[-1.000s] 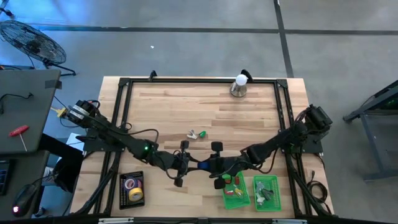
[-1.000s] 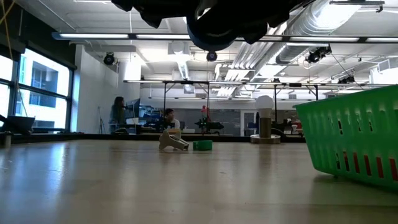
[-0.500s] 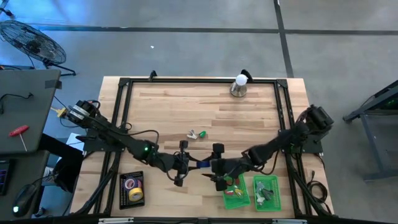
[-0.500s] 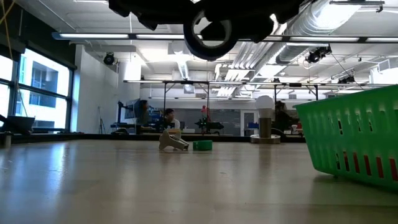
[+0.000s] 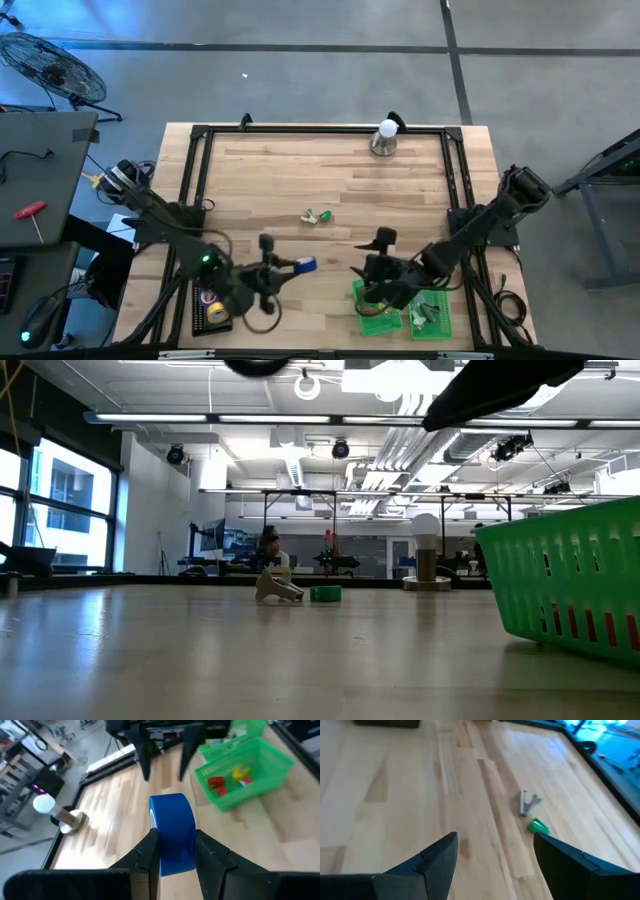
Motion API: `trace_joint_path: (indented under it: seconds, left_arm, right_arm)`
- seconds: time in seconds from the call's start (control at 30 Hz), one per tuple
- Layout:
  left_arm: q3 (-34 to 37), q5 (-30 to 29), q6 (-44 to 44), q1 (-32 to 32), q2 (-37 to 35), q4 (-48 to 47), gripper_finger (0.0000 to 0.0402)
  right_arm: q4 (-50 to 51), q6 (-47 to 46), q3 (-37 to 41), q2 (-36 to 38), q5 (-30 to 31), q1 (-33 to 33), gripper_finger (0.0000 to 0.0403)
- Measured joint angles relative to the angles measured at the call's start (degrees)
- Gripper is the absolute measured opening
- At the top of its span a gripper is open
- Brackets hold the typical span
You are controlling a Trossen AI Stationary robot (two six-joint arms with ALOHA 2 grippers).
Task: Pick and place Stapler, Stapler remover, tape
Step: Put the blue tape into the black bin
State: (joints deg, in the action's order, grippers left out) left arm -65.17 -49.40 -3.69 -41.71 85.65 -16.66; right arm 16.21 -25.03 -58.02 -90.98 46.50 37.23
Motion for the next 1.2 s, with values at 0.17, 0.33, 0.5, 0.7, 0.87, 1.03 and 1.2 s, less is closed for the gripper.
trace_joint_path:
  seconds: [0.17,0.33,0.5,0.7,0.87,1.03,1.2]
  left_arm:
    - [-6.4,-0.28,-17.75,-6.19,0.0,-18.97,0.0086]
    - [-8.35,1.45,-39.1,-12.17,0.0,-34.33,0.0086]
    - [-8.33,6.97,-57.27,-16.14,0.0,-44.37,0.0086]
    - [-8.33,19.76,-67.13,-17.23,0.31,-48.22,0.0086]
    - [-8.33,30.34,-71.23,-17.23,2.05,-47.39,0.0086]
    - [-8.3,36.54,-73.14,-17.23,4.6,-47.56,0.0086]
    - [-8.29,42.44,-74.75,-17.2,6.21,-47.5,0.0086]
  right_arm:
    - [3.05,-4.71,0.0,-0.02,2.9,1.59,0.0252]
    - [4.92,-7.75,0.0,-0.05,3.04,1.59,0.0252]
    - [5.4,-8.22,0.0,-0.07,3.23,1.4,0.0252]
    - [5.39,-8.23,0.0,-0.09,4.38,1.38,0.0252]
    - [5.37,-8.64,0.0,-0.09,4.41,1.29,0.0252]
    - [5.37,-8.69,0.0,-0.11,5.44,1.29,0.0252]
    - [5.37,-8.69,0.0,-0.12,5.44,1.29,0.0252]
